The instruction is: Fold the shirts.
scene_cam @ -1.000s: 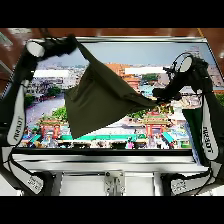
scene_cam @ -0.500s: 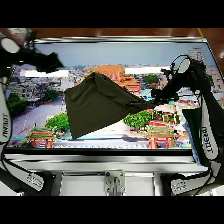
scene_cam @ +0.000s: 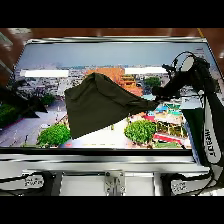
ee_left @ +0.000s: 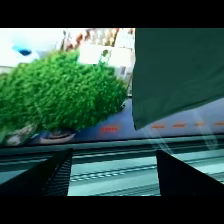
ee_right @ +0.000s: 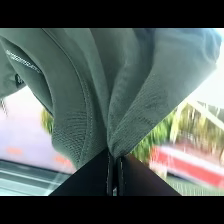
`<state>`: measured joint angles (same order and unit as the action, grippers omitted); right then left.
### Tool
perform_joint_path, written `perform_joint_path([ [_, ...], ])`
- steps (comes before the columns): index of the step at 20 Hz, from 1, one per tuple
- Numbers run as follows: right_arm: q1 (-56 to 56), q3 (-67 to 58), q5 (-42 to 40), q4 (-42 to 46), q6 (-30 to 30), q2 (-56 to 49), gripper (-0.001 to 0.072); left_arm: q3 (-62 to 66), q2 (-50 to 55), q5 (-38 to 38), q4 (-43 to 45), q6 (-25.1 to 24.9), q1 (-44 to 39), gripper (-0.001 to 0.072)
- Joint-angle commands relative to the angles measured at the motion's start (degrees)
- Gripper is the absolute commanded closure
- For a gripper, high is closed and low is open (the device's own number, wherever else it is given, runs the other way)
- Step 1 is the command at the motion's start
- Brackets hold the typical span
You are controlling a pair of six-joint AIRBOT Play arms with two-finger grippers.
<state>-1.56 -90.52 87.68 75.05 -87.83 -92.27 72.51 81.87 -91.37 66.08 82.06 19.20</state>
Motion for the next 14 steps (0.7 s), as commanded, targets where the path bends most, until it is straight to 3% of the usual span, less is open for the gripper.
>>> perform_joint_path([
  [1, -0.04, 0.02, -1.55, 0.04, 0.04, 0.11, 0.0652, -24.52, -6.64, 14.12, -9.49, -2.99, -0.02, 0.0091],
  [3, -0.04, 0.02, -2.25, 0.04, 0.04, 0.11, 0.0653, -32.5, -6.78, 19.71, -15.15, -6.25, -0.92, 0.0091],
  [7, -0.04, 0.02, -3.65, 0.04, 0.02, 0.11, 0.0653, -38.53, -6.47, 27.21, -17.77, -7.3, -6.56, 0.0092],
  [14, -0.04, 0.02, -4.42, -0.13, -0.02, 0.11, 0.0653, -38.73, -4.63, 39.8, -22.29, -4.22, -16.41, 0.011],
])
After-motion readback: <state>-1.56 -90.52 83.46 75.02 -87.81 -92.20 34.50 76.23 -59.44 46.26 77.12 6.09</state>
